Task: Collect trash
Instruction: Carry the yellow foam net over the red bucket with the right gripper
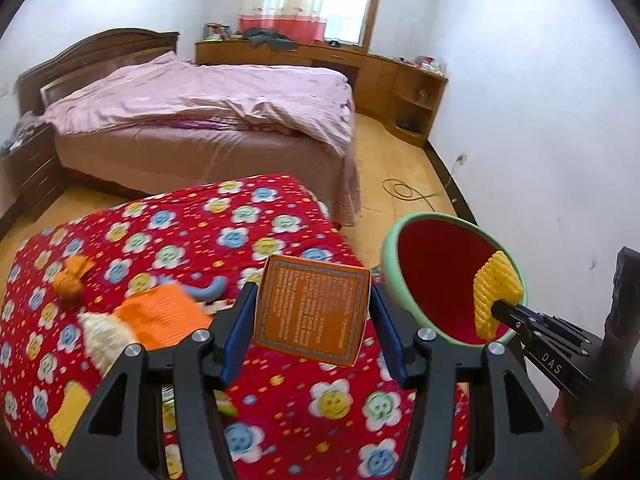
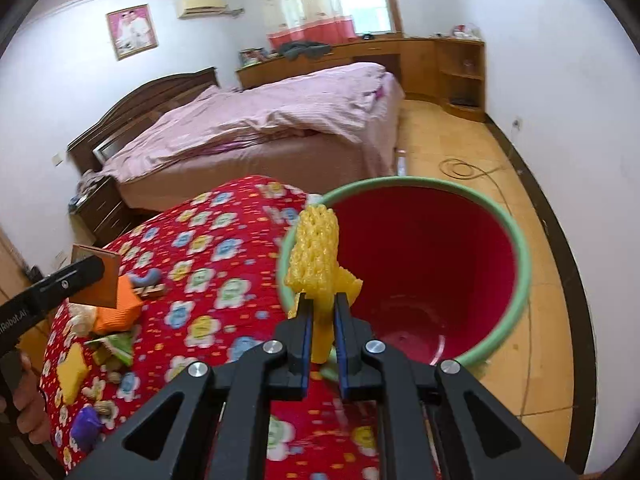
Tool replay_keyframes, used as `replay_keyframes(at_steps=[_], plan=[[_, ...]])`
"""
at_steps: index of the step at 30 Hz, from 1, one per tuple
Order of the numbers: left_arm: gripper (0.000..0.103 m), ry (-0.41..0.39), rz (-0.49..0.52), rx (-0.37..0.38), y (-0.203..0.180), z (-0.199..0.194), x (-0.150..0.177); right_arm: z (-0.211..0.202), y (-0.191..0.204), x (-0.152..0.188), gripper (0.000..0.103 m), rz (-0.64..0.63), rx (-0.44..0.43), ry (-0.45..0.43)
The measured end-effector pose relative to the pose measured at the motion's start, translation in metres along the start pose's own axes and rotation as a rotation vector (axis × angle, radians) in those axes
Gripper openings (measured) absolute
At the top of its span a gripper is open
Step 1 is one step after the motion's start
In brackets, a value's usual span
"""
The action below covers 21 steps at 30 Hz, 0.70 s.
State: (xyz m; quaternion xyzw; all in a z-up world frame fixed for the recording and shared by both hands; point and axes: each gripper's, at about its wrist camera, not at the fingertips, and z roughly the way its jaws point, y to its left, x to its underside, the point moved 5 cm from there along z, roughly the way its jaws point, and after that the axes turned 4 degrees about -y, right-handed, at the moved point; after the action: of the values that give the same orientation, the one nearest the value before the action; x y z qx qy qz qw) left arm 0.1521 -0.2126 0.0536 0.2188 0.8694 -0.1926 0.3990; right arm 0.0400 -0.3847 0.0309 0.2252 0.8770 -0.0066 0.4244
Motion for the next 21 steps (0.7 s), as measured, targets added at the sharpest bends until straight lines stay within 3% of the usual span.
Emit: replay_keyframes(at_steps=[7, 17, 21], plan=[[0.056, 0.027, 0.038, 0.033, -0.033, 0.029, -0.003, 0.010, -0.045, 0.000, 0.012, 0.056, 0.052, 0.013], [0.056, 0.054, 0.075, 0.060, -0.065, 0.061, -0.001, 0.024, -0.075, 0.002, 0.016, 0.111, 0.060, 0.031], [0.056, 0.063, 0.080, 0.073, -0.074, 0.070, -0.001, 0.022, -0.079, -0.001, 0.026, 0.100, 0.067, 0.016]])
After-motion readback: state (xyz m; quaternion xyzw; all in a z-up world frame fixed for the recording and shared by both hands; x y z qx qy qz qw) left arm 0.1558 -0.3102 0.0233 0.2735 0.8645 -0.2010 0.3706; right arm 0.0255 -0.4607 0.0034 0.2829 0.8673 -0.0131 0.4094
